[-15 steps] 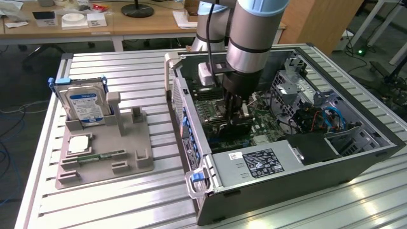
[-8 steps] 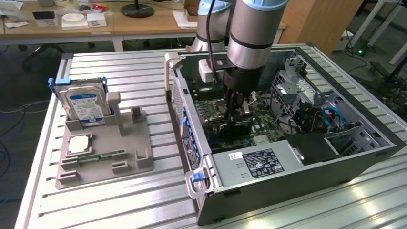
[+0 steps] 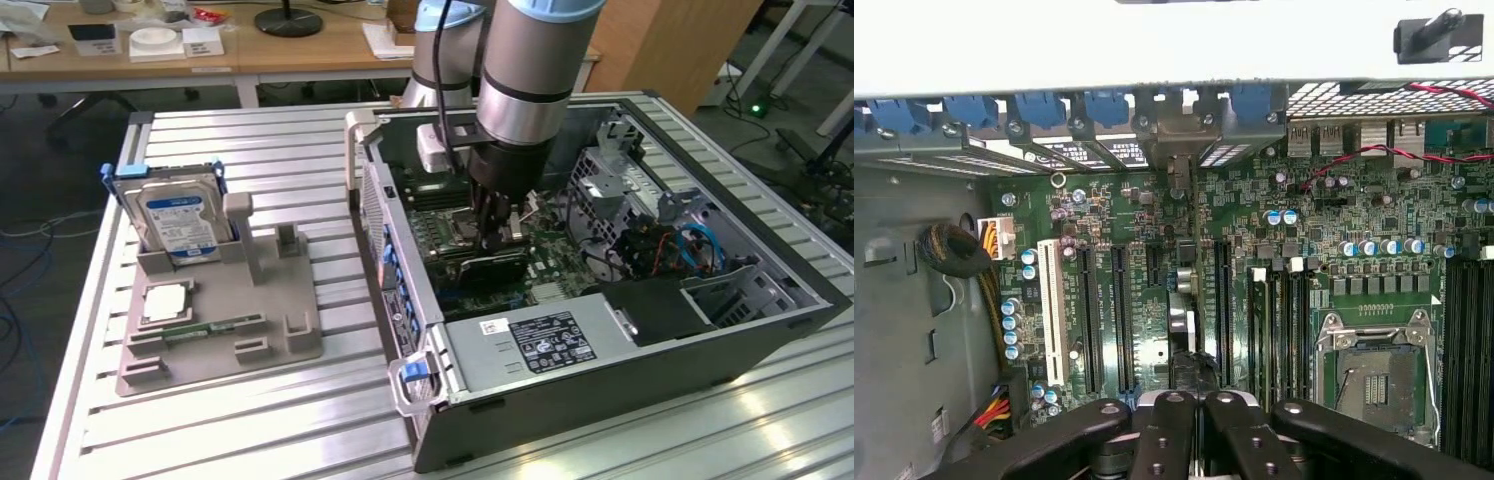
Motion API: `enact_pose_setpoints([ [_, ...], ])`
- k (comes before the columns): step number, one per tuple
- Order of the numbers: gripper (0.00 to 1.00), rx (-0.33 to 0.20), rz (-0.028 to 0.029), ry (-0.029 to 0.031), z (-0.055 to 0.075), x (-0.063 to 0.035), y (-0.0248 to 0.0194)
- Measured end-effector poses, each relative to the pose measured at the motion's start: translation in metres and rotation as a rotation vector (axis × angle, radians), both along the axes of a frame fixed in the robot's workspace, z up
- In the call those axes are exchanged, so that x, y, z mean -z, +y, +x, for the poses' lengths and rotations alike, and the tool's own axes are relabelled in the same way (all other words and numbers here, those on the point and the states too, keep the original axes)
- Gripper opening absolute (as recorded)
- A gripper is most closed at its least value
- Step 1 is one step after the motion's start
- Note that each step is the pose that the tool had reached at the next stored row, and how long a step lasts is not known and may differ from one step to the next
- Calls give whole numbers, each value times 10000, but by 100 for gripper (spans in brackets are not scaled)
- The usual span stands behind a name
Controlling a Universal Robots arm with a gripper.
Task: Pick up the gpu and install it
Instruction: 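Insert the gpu into the slot, then press down on the gpu until it lock into place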
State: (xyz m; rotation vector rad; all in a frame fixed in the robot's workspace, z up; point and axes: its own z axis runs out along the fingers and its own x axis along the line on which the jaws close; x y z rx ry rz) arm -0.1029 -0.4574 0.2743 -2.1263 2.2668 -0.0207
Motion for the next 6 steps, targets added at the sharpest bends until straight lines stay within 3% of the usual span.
enact_pose_setpoints([
  [6, 11, 0, 0, -1, 0, 0, 0],
])
